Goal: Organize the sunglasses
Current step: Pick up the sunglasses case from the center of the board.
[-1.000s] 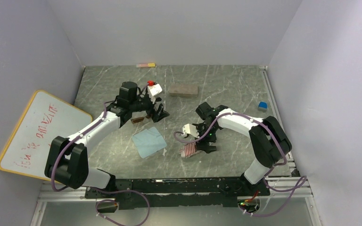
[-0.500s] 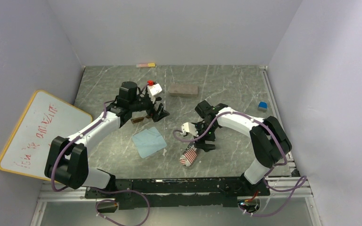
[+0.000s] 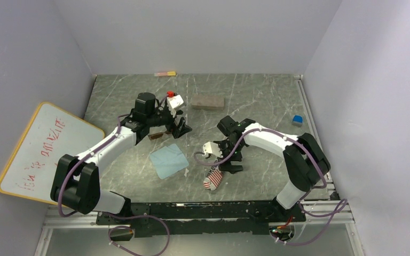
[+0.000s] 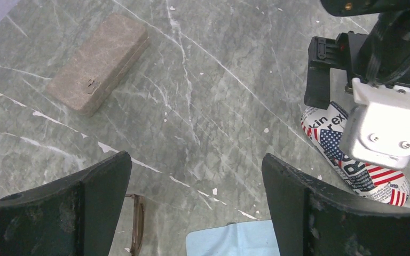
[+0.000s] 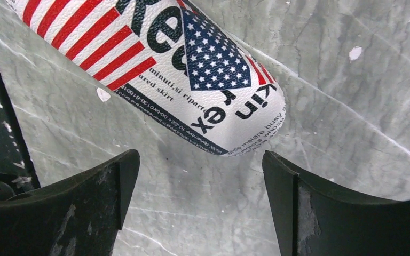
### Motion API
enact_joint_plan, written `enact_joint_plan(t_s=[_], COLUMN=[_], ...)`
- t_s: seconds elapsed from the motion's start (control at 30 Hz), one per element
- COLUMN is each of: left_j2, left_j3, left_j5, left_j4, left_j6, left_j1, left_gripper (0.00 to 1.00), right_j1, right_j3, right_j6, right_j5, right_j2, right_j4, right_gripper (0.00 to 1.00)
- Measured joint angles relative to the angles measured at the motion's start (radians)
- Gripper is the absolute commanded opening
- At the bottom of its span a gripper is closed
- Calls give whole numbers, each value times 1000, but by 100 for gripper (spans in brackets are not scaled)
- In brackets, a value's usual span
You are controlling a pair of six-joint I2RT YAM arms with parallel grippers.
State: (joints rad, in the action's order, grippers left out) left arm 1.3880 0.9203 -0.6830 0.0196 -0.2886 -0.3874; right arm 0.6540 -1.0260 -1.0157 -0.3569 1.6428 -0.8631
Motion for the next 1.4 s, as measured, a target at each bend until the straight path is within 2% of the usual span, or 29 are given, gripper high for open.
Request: enact_joint_plan(t_s=[0.23,0.4,0.77,1.23,1.33,1.4], left_j2=[0,0,0,0,0,0], left_j3=[0,3,5,5,5,5], left_j5=[-2,-13,-33,-47,-50,-54], left_j4=[-2,-3,-2,-1,-1,-1], left_j6=[21,25,41,44,45,45], left_j1=[22,76,120,127,127,127], left_gripper=[96,96,96,96,96,96], right_j1=[115,227,422,616,635,645], right_j3=[-11,-17,-64,-78,-78,-78], right_j6=[-66,-122,-116,11,32,46], right_j5=[172,315,485,746,797,826], right_j2=[-69,-83,47,206,240,253], right_j4=[0,5,-19,-46,-48,-53], right_gripper=[100,100,99,87,80,70])
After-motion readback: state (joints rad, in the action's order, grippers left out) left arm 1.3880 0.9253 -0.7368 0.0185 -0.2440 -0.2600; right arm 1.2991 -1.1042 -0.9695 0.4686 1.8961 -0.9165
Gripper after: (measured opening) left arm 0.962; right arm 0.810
